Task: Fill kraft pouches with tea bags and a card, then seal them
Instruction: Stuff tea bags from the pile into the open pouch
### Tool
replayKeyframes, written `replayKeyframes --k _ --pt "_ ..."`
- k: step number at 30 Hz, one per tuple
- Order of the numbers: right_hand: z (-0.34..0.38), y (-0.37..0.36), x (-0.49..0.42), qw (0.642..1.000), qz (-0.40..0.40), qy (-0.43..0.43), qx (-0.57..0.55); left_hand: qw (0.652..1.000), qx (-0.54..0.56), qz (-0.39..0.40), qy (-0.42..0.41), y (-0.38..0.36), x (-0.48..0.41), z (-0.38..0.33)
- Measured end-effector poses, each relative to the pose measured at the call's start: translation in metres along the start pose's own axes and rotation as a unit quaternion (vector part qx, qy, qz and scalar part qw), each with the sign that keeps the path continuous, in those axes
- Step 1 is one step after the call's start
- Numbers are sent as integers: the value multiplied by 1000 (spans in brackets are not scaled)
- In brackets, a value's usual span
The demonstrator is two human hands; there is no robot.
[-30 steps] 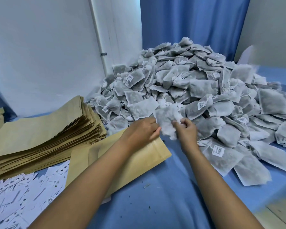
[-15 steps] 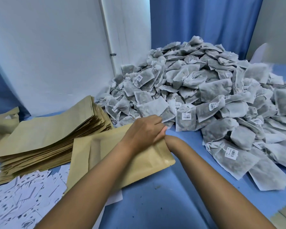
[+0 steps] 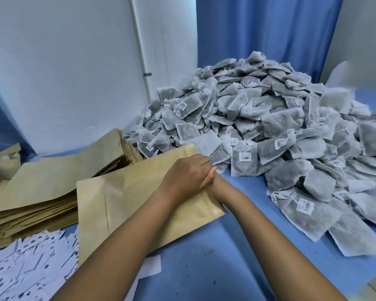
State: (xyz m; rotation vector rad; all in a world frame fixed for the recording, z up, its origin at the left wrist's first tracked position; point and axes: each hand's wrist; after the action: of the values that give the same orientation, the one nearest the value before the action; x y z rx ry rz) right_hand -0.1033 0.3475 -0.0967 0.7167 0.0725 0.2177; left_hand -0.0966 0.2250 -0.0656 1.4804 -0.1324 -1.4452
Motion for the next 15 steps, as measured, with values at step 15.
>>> replayKeyframes --k 15 --pt "-116 84 -44 827 -353 -256 354 997 -29 12 69 7 27 19"
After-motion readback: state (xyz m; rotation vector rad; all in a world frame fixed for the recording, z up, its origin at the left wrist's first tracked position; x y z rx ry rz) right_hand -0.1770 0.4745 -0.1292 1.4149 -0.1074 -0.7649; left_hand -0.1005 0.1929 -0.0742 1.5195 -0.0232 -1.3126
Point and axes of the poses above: each hand's wrist, its own x-axis away from the middle knuckle, its own y-axis out of the back of the hand, z = x × y, and after that the axes turned 4 degrees about -y, right-handed
